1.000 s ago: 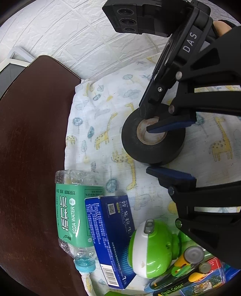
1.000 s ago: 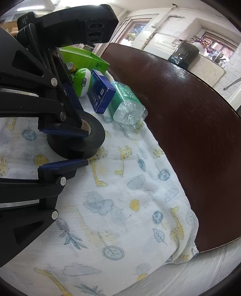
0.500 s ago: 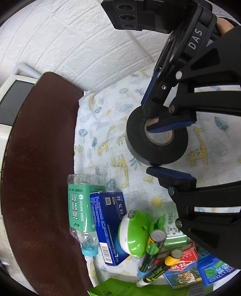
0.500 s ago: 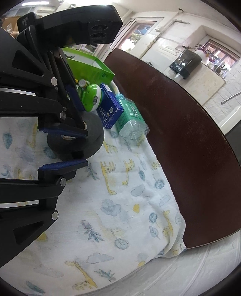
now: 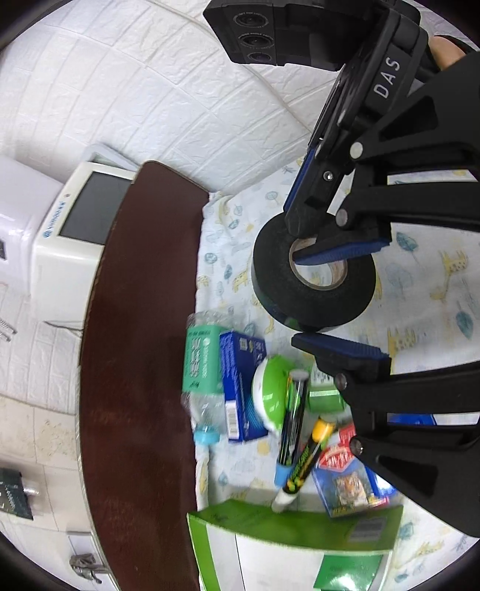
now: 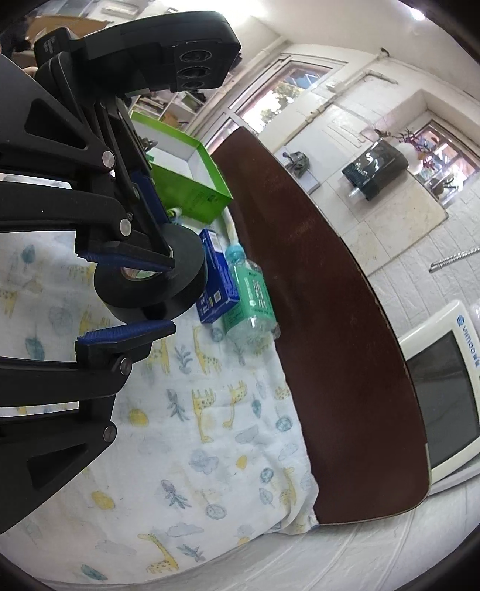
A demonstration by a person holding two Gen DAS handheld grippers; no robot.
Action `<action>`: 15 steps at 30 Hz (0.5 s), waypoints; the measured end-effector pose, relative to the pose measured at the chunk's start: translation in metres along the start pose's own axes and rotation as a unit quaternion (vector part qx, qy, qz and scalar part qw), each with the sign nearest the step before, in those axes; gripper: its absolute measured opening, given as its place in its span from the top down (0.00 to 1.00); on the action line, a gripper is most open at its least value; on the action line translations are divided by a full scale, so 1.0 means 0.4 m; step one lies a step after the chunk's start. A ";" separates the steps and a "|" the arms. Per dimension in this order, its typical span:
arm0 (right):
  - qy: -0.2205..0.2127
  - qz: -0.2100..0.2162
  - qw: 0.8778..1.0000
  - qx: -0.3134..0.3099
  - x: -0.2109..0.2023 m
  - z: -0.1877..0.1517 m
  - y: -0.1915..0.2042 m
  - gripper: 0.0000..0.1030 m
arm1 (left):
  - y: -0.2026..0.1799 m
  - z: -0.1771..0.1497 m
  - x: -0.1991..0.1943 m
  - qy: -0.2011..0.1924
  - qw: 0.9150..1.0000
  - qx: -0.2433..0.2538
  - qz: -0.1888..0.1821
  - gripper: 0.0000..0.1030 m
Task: Organize rigid objects
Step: 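Carry the tape roll into the green box and open the right gripper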
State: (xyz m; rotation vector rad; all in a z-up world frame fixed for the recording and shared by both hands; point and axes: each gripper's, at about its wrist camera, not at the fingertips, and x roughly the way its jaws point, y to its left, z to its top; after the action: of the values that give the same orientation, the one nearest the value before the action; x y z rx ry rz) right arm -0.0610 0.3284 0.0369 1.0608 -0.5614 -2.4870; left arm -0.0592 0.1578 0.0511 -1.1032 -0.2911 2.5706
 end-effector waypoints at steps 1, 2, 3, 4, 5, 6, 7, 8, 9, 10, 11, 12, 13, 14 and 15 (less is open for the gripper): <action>-0.001 0.003 1.000 -0.006 0.001 0.001 0.019 0.70 | 0.013 -0.001 -0.015 -0.005 1.000 -0.003 0.002 0.67; -0.001 0.005 1.000 -0.012 0.003 0.001 0.038 0.70 | 0.027 -0.002 -0.032 -0.011 1.000 -0.007 0.004 0.67; -0.001 0.008 1.000 -0.018 0.006 0.001 0.056 0.70 | 0.043 -0.003 -0.046 -0.016 1.000 -0.010 0.007 0.67; 0.000 0.011 1.000 -0.023 0.010 0.000 0.076 0.70 | 0.060 -0.006 -0.066 -0.022 1.000 -0.013 0.010 0.67; 0.002 0.014 0.999 -0.029 0.017 -0.001 0.097 0.70 | 0.077 -0.008 -0.084 -0.030 0.999 -0.016 0.015 0.67; 0.003 0.018 0.999 -0.034 0.024 -0.002 0.116 0.69 | 0.096 -0.014 -0.103 -0.038 0.999 -0.019 0.018 0.67; 0.006 0.023 0.999 -0.041 0.034 -0.002 0.138 0.69 | 0.115 -0.016 -0.119 -0.044 0.999 -0.022 0.022 0.67; 0.009 0.028 0.998 -0.046 0.044 -0.002 0.159 0.69 | 0.136 -0.019 -0.135 -0.050 0.998 -0.028 0.025 0.67; 0.012 0.031 0.998 -0.052 0.053 -0.004 0.177 0.69 | 0.159 -0.022 -0.150 -0.056 0.997 -0.034 0.028 0.67; 0.015 0.034 0.998 -0.058 0.064 -0.005 0.200 0.69 | 0.179 -0.025 -0.164 -0.061 0.997 -0.040 0.030 0.67; 0.018 0.037 0.997 -0.065 0.077 -0.007 0.223 0.69 | 0.203 -0.029 -0.180 -0.067 0.996 -0.047 0.033 0.67; 0.021 0.040 0.996 -0.072 0.091 -0.008 0.247 0.69 | 0.224 -0.032 -0.193 -0.072 0.995 -0.053 0.037 0.67; 0.024 0.043 0.996 -0.078 0.102 -0.011 0.268 0.69 | 0.247 -0.035 -0.207 -0.077 0.994 -0.059 0.041 0.67; 0.030 0.046 0.995 -0.085 0.120 -0.012 0.292 0.69 | 0.268 -0.037 -0.218 -0.082 0.993 -0.065 0.044 0.67; 0.035 0.049 0.994 -0.091 0.135 -0.013 0.311 0.69 | 0.295 -0.041 -0.231 -0.088 0.992 -0.074 0.047 0.67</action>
State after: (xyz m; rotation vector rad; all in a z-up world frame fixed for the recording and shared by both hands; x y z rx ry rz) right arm -0.0691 0.1954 0.0632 1.0204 -0.3505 -2.3539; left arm -0.0130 0.0150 0.0650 -0.9597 -0.4917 2.7743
